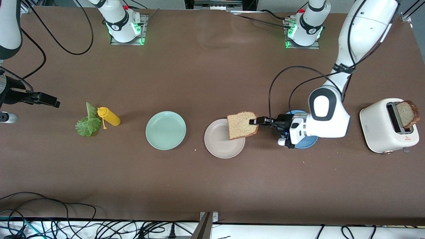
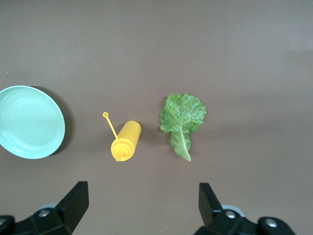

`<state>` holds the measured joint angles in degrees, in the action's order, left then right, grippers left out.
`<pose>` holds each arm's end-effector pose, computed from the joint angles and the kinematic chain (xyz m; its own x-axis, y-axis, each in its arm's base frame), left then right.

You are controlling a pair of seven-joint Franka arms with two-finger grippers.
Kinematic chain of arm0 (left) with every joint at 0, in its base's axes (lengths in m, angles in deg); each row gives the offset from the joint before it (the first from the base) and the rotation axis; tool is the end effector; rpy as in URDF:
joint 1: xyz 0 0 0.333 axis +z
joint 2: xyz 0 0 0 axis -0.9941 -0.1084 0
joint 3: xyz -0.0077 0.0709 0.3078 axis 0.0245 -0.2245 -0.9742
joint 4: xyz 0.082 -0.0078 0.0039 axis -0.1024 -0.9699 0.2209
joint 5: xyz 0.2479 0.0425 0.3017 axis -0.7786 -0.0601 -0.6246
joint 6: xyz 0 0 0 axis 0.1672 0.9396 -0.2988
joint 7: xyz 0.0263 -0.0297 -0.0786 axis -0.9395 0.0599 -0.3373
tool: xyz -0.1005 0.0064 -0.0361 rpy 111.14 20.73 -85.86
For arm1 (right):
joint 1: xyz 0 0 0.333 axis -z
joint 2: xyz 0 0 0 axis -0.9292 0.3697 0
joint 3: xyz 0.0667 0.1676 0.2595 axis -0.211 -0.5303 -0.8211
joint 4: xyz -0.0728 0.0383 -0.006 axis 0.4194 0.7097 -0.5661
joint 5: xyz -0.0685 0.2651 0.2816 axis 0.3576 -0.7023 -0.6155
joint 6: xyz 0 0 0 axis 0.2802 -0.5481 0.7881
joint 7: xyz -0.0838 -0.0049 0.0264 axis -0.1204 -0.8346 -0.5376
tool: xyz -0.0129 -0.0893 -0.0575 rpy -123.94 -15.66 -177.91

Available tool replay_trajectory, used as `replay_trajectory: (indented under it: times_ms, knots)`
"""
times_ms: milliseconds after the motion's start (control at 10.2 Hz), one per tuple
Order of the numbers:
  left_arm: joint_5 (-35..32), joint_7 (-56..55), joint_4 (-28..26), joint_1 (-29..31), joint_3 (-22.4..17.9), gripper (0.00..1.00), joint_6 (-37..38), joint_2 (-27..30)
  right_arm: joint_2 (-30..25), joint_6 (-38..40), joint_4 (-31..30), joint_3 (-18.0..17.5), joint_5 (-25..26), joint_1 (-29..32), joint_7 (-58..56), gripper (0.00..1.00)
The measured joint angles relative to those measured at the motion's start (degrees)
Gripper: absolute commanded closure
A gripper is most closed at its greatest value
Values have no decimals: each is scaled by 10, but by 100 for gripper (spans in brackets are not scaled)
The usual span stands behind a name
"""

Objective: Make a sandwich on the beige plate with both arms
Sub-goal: 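Carry the toast to the beige plate and lower it with the left gripper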

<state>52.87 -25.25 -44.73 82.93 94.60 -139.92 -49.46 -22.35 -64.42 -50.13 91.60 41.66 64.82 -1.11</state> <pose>0.6299 -0.2204 0.2441 0.9860 -0.0912 -0.1398 0.0682 -0.5445 0.8360 0.6158 -0.0453 0.5299 0.9886 -0.1146 -0.0973 -0.1159 -0.9932 -0.0076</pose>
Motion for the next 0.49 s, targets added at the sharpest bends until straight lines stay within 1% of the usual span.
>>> replay_trajectory:
  times_ms: [197,491]
  knots:
    - [12,0,10,-19,19,100,-63,-26,0,0,0,0,0,0,0,0]
    - [13,0,30,-32,22,100,-110,-62,0,0,0,0,0,0,0,0]
